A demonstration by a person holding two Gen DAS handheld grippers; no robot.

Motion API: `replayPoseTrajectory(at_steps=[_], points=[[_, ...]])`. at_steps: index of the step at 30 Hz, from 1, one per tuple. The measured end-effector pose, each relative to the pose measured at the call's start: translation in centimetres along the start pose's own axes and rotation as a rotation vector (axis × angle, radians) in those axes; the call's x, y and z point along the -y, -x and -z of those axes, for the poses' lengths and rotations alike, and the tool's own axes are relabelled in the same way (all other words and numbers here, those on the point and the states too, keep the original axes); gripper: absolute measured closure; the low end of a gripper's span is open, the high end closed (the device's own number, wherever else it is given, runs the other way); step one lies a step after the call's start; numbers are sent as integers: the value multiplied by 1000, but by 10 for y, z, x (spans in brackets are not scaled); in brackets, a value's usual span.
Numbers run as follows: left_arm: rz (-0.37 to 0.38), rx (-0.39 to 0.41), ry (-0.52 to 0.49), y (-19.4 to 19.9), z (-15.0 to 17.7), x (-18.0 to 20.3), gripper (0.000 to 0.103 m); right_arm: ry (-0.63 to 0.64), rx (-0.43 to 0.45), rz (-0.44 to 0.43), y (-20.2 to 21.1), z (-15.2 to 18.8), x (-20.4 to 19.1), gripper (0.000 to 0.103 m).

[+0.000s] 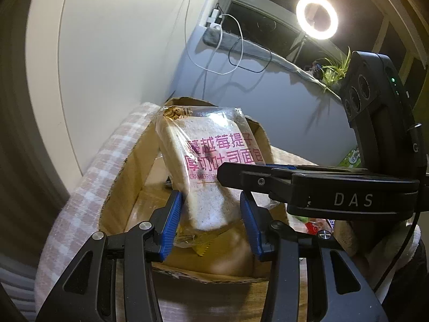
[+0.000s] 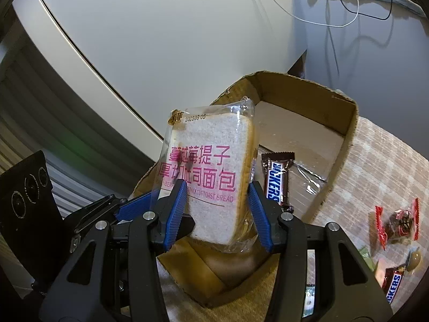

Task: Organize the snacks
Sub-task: 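Lift the bread bag and carry it over the cardboard box, then lower the bread bag into the box and open the right gripper, then grasp the teal packet with the left gripper while the right grasps a Snickers bar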

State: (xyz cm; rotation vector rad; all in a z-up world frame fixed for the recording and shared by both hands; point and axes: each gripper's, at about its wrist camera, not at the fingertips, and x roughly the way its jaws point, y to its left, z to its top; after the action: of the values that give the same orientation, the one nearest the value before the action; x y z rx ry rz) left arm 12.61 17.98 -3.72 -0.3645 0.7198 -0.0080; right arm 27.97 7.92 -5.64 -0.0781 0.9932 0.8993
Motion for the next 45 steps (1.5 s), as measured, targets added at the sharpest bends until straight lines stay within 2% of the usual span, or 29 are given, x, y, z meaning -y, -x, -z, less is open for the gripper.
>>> replayPoseTrajectory(at_steps=[12, 14, 16, 22, 35, 45], points=[[-33, -9, -6, 0, 0, -1, 60, 8, -15, 23, -7, -3, -4, 53], [-34, -9, -4, 1, 0, -1, 60, 8, -15, 37, -5, -2, -5, 43], [-35, -8, -4, 1, 1, -2, 60, 7, -5, 40, -2, -2, -4, 39], [-43, 2, -17, 6, 2, 0, 60, 8, 10, 57, 8, 1, -2, 39], [-44, 11, -38, 18, 6, 16, 60, 15, 83, 95, 59, 16, 6, 38], [24, 20, -101, 25, 16, 51, 60, -53, 151, 171, 125, 48, 53, 38]])
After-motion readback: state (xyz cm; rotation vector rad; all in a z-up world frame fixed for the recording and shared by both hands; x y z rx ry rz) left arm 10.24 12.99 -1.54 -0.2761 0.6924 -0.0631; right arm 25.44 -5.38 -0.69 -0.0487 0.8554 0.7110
